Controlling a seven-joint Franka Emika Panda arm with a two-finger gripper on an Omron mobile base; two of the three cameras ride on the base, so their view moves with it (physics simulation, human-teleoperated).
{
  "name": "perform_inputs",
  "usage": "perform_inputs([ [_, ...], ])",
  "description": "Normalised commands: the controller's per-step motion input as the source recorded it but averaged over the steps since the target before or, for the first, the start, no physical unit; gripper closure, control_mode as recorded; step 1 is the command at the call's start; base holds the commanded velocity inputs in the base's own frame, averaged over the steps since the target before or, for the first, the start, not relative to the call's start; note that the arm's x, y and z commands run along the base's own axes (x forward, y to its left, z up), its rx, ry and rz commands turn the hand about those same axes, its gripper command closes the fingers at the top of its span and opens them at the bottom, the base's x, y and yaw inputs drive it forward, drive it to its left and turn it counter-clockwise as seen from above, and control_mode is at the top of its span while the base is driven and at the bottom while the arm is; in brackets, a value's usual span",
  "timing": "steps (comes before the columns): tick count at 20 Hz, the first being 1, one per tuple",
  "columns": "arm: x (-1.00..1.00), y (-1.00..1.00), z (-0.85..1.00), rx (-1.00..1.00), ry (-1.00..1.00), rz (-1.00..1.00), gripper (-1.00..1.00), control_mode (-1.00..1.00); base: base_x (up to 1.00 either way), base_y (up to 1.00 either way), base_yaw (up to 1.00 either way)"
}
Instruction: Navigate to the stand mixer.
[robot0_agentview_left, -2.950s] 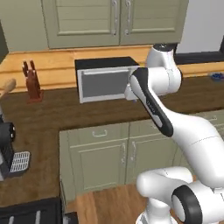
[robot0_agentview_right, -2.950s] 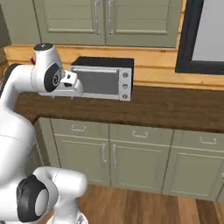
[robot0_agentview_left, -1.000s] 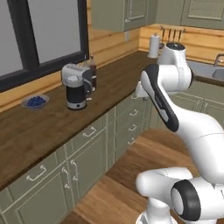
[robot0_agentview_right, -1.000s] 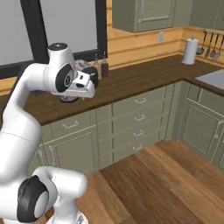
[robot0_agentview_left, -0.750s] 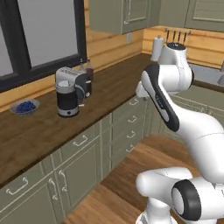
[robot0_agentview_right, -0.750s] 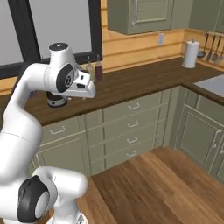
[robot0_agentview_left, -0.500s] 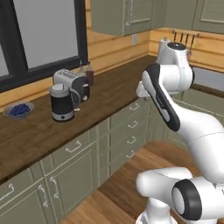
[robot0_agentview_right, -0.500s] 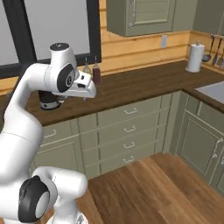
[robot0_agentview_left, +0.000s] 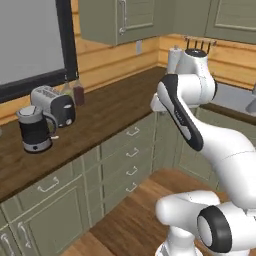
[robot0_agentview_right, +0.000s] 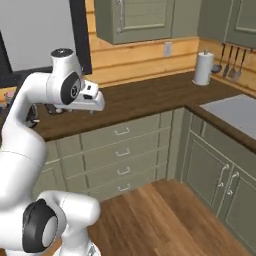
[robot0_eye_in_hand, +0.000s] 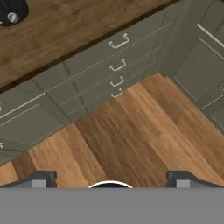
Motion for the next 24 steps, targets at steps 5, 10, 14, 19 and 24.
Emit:
perform_inputs([
  [5, 0.0, 0.0, 0.0, 0.0, 0.0, 0.0, -1.0, 1.0, 0.0, -0.1, -0.92],
  [10, 0.0, 0.0, 0.0, 0.0, 0.0, 0.0, -1.0, 1.0, 0.0, -0.05, -0.94],
  [14, 0.0, 0.0, 0.0, 0.0, 0.0, 0.0, -1.0, 1.0, 0.0, -0.04, -0.93],
  [19, 0.0, 0.0, 0.0, 0.0, 0.0, 0.0, -1.0, 1.0, 0.0, -0.02, -0.94],
  [24, 0.0, 0.0, 0.0, 0.0, 0.0, 0.0, -1.0, 1.0, 0.0, -0.02, -0.94],
])
